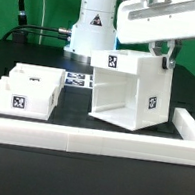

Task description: Assemble drawer

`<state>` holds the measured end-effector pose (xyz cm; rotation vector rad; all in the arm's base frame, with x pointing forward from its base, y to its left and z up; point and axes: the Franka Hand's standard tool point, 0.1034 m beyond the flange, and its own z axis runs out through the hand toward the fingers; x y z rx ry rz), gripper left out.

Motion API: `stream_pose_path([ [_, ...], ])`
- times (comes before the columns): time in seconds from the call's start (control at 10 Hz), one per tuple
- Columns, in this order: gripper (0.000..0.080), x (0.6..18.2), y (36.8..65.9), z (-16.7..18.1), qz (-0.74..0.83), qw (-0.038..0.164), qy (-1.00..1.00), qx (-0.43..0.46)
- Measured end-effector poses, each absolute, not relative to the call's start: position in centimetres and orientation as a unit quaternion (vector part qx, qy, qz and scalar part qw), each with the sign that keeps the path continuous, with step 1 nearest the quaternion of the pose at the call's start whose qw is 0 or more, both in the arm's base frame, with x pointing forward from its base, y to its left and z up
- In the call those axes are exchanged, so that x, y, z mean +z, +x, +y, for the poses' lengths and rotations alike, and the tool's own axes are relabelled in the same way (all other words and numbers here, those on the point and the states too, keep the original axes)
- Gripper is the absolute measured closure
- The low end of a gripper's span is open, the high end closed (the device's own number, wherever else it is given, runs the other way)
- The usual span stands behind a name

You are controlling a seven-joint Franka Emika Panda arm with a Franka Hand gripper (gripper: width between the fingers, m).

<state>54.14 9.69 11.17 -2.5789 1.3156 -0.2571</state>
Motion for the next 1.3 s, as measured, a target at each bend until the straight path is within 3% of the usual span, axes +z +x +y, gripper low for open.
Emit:
stream_pose_path([
  [0.6, 0.0754, 11.1, 55.0, 9.2, 0.654, 0.160, -0.737, -0.057],
  [1.3, 0.0752, 11.2, 55.7, 9.3, 0.653, 0.165, -0.737, -0.058],
])
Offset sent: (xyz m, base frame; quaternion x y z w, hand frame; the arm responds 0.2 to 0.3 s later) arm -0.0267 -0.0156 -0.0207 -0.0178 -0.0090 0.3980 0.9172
